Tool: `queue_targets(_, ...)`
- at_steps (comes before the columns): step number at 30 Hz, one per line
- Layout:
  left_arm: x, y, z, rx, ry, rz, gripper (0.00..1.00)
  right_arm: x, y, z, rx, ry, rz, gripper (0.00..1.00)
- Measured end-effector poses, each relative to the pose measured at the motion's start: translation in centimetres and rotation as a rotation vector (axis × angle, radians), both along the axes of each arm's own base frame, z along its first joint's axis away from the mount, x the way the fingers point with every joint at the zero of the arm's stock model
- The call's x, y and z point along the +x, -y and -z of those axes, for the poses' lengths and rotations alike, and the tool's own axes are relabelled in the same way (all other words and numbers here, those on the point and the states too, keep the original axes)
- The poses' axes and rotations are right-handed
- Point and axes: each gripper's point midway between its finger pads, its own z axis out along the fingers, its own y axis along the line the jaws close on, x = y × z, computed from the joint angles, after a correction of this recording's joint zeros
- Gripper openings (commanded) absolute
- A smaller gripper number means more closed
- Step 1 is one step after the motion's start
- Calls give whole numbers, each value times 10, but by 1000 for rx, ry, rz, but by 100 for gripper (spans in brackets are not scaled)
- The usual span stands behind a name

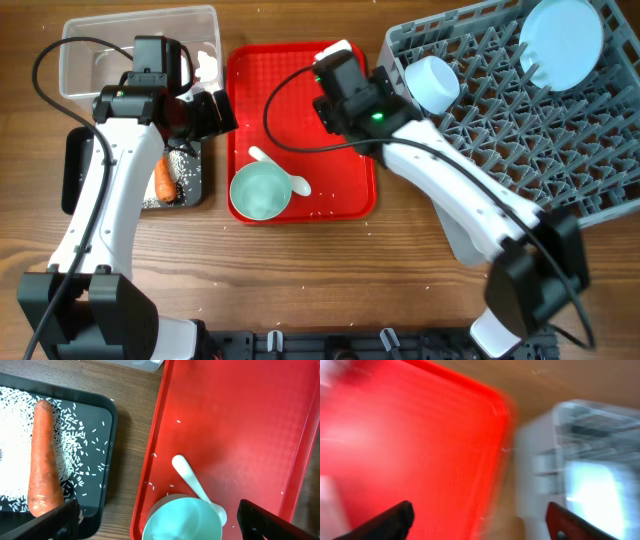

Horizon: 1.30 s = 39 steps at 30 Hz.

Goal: Sort waste into correct bins and load items into the dishwasher rack
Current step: 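Grasp the green bowl rim with the right gripper and lift it, then carry the green bowl to the rack's back row with the right gripper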

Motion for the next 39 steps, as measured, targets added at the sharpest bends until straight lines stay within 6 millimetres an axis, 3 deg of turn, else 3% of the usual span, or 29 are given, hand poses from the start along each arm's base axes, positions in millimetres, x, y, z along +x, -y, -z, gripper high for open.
queue_targets(2, 0, 0, 0, 0, 0, 0, 100, -28, -35, -5, 297, -170, -9, 82)
queue_targets(4, 0, 0, 0, 0, 0, 0, 100, -47, -57, 10, 422, -315, 8, 81)
queue_targets(6, 0, 0, 0, 0, 0, 0, 100, -64, -72, 33, 486, -446, 37, 80)
queue_targets(8, 0, 0, 0, 0, 0, 0, 100, -91, -88, 85, 517, -658, 102, 75)
queue_targets(10, 0, 0, 0, 0, 0, 0, 100, -98, -95, 105, 531, -732, 130, 69)
queue_targets(12, 0, 0, 0, 0, 0, 0, 100, -101, -98, 119, 540, -784, 155, 59)
queue_targets(17, 0, 0, 0, 0, 0, 0, 100, -106, -102, 140, 547, -853, 193, 20)
queue_targets(19, 0, 0, 0, 0, 0, 0, 100, -104, -104, 139, 557, -846, 187, 6)
queue_targets(20, 0, 0, 0, 0, 0, 0, 100, -104, -104, 138, 558, -844, 186, 4)
queue_targets(29, 0, 0, 0, 0, 0, 0, 100, -95, -101, 137, 567, -816, 169, 4)
queue_targets(31, 0, 0, 0, 0, 0, 0, 100, -85, -93, 135, 568, -792, 156, 4)
queue_targets(33, 0, 0, 0, 0, 0, 0, 100, -73, -72, 128, 548, -747, 165, 4)
queue_targets(35, 0, 0, 0, 0, 0, 0, 100, -55, -43, 106, 508, -642, 183, 4)
queue_targets(36, 0, 0, 0, 0, 0, 0, 100, -37, -17, 65, 527, -524, 197, 4)
queue_targets(39, 0, 0, 0, 0, 0, 0, 100, -24, 16, 28, 465, -369, 198, 4)
